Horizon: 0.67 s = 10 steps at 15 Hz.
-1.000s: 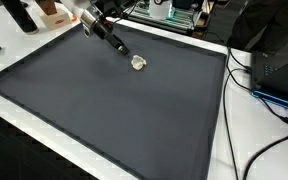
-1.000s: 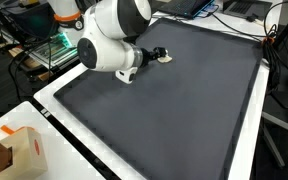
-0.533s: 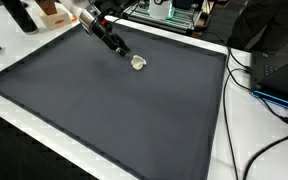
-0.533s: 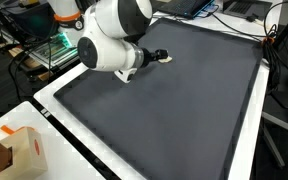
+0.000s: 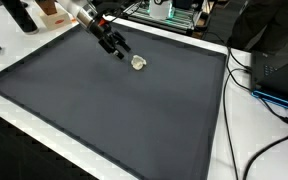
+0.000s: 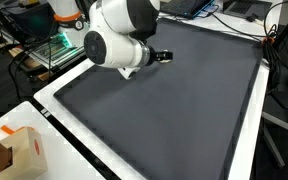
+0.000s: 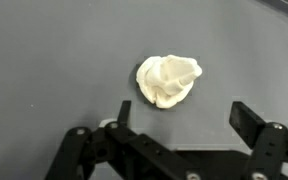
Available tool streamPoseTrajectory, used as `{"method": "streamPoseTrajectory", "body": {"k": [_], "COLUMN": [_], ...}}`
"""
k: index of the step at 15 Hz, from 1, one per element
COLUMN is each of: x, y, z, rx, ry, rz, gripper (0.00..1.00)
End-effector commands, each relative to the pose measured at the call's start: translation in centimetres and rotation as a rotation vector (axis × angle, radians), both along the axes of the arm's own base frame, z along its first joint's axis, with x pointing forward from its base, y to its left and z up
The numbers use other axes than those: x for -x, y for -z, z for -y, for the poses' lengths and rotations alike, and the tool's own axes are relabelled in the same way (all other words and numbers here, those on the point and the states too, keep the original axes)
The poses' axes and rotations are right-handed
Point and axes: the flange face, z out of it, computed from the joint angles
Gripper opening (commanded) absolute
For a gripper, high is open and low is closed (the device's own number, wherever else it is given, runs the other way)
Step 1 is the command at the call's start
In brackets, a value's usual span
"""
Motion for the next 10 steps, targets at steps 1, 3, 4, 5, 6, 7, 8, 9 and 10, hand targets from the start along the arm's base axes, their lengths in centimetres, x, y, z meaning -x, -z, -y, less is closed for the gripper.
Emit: {"method": "streamPoseTrajectory", "body": {"k": [1,3,4,5,6,7,8,9,10], "x": [-1.3,-2.1,-2.5,-3.0,-3.5,-3.9,-4.4,-4.9,-5.4], "y": [-0.9,-1.4,-1.8,-2.2,-2.5,-2.8,-3.2,-3.5,-3.9], "z": [-0.7,-1.3,-1.7,-2.0,-2.4,-2.8,-3.3,-3.9,-4.3], "rx": [0.062,0.139,0.16,0.196,0.241,0.277,0.316,0.354,0.391], "ry": [0.0,-0.011,-0.037,-0.05,-0.062,-0.079,-0.099,-0.126,-0.148], "rz": [-0.12,-0.187,-0.217,-0.242,-0.269,-0.292,-0.311,-0.328,-0.342], "gripper": [1.0,1.0,1.0,1.0,1.0,1.0,1.0,1.0,1.0]}}
